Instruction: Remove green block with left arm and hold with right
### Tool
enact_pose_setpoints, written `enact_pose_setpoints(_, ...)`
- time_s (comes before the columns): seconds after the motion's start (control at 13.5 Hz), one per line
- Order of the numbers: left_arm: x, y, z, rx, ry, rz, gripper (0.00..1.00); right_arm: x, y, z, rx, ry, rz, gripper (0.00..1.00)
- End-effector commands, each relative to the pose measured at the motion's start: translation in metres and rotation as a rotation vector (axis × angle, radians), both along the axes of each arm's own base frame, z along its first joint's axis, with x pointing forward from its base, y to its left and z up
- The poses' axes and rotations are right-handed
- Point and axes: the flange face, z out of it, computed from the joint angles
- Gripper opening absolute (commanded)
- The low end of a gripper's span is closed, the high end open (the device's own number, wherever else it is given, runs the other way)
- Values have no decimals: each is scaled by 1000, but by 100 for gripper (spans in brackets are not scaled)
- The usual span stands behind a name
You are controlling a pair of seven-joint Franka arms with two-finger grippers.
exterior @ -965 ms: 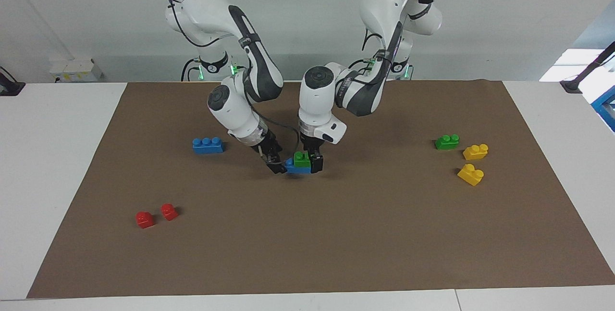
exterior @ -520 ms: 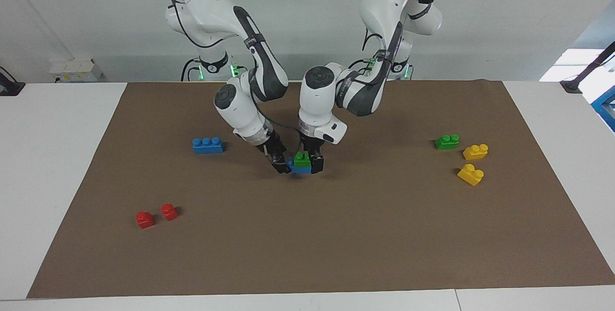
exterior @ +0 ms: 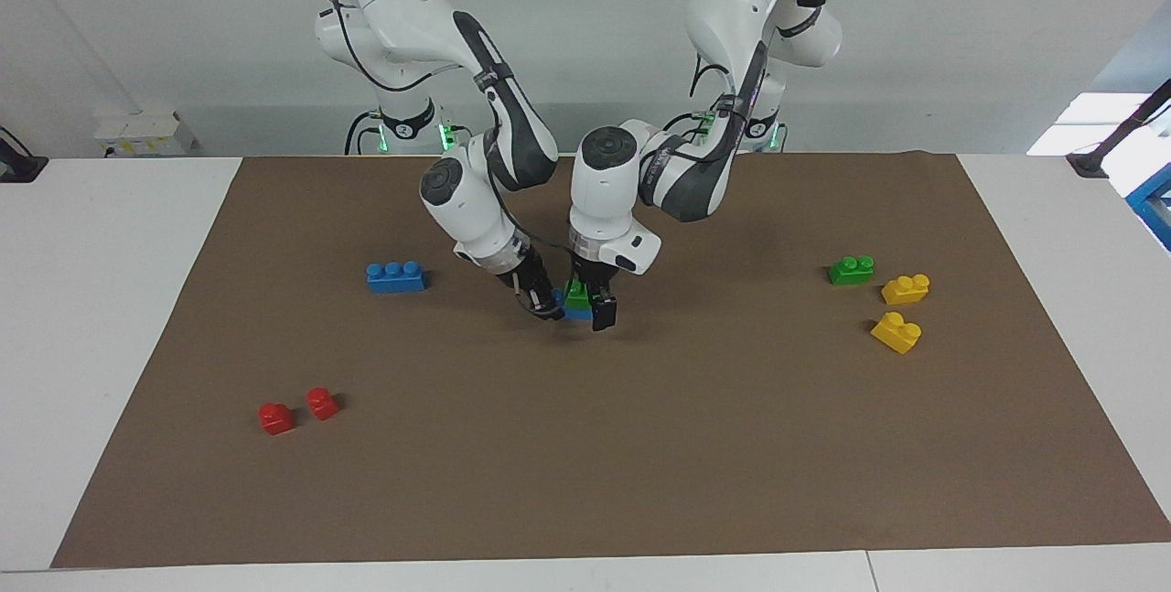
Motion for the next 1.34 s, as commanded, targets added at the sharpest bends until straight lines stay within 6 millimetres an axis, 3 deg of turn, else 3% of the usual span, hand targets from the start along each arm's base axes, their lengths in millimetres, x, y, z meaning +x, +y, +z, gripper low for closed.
enact_pose_setpoints(0.0,-1,2,0,1,-25,15,100,-2,5,-4,-7,-5,36,0)
enact_pose_setpoints(0.3,-1,2,0,3,-25,12,100,-1,1,-4,-7,-5,30,0)
enact_pose_setpoints(0.37,-1,2,0,12,-30,6,93,-1,0,-4,-7,-7,29,0)
enact_pose_setpoints(0.59,-2,5,-3,22,-29,2,60,-1,1,-4,-8,-8,30,0)
enact_pose_setpoints(0.82,-1,5,-2,33,-42,-13,0,-1,1,-5,-8,-7,31,0)
enact_pose_setpoints(1.26,3,10,6,40,-39,-11,0,-1,1,-4,-8,-9,31,0)
